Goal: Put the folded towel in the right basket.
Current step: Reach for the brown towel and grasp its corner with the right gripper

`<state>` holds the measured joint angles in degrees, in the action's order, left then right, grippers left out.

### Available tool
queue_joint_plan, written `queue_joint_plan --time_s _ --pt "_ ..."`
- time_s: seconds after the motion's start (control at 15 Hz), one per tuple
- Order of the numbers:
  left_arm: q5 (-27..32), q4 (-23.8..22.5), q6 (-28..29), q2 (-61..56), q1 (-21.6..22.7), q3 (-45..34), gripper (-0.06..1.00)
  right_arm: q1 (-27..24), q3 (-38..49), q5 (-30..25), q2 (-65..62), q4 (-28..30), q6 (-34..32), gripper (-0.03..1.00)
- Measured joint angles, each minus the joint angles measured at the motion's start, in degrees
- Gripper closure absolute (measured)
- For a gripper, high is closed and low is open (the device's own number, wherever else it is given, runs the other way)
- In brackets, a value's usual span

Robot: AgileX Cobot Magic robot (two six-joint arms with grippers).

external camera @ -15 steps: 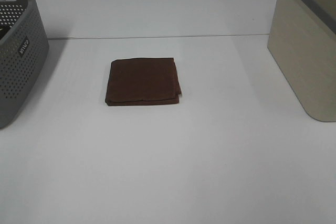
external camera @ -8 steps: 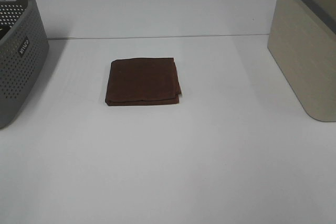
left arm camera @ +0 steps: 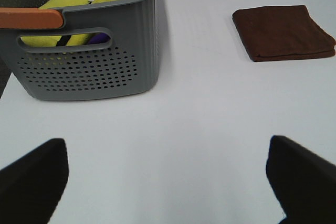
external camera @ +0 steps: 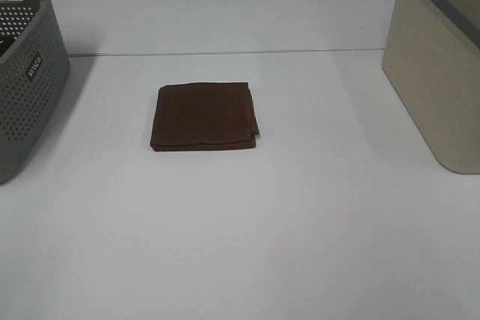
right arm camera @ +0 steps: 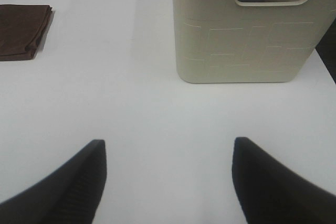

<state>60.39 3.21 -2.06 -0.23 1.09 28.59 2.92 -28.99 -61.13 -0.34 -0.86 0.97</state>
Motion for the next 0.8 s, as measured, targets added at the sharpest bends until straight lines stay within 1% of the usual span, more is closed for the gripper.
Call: queue_joint_plan --time_s 0.8 --pt "0.0 0.0 0.0 0.0 0.0 0.0 -0.03 0.0 0.0 0.0 0.0 0.0 0.0 0.32"
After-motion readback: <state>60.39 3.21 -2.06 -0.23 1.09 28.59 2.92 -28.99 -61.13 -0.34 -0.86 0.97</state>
